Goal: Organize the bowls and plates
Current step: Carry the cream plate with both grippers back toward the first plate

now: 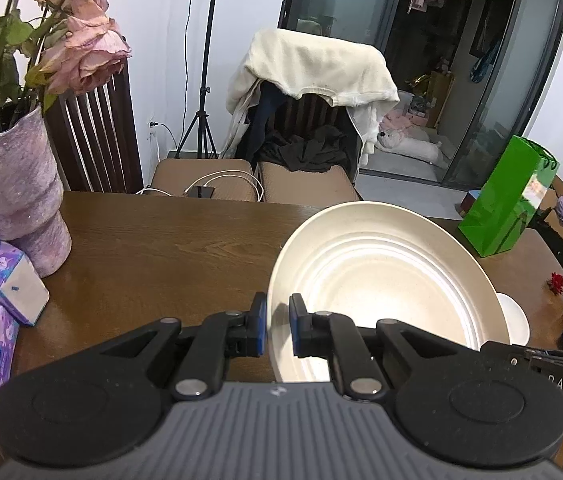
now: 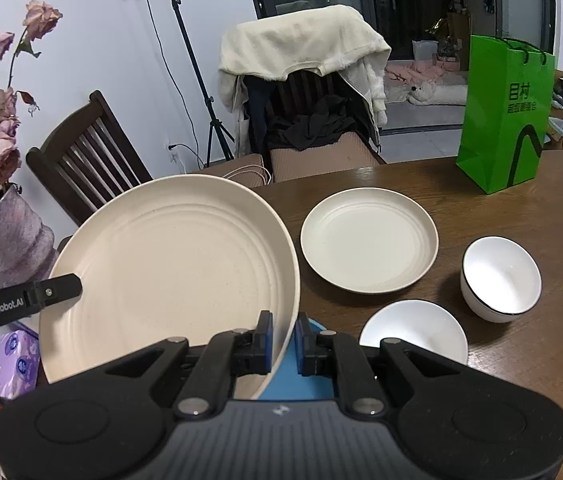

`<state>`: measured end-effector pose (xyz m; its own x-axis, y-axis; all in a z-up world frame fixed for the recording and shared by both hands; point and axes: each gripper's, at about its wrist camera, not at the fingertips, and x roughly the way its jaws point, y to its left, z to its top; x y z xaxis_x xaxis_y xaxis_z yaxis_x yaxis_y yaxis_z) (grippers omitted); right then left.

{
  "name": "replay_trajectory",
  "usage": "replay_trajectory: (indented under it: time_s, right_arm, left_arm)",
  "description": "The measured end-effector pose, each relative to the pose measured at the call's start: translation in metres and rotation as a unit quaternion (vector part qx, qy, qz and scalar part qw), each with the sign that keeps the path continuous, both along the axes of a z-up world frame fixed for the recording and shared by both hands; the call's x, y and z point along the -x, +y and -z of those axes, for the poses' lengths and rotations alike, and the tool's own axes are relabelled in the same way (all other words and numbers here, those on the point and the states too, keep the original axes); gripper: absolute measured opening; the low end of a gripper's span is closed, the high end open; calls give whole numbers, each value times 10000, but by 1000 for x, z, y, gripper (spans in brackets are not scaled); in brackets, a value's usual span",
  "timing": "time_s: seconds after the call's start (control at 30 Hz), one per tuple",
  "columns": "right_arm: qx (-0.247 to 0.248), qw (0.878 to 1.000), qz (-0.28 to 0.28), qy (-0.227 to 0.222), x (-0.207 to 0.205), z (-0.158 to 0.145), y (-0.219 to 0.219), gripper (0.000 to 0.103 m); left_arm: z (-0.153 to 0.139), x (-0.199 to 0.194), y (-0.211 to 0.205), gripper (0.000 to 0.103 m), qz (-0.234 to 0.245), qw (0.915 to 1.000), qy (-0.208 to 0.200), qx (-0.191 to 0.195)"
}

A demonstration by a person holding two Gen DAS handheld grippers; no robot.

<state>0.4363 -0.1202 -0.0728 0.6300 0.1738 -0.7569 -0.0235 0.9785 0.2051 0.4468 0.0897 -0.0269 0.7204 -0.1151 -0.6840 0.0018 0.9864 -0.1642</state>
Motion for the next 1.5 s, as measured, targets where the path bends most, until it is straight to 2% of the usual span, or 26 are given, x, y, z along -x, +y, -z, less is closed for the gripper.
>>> replay_trajectory:
  time_s: [0.73,1.5]
  right_arm:
    - [14,10000,30,-78,71,-20,-28,11]
    - [-4,9997,187,-157,153,-20,-73,11]
  left_arm:
    - [-10,74,-23,12,47,10000,-56,35]
    - [-16,151,-68,12,187,9996,-108,178]
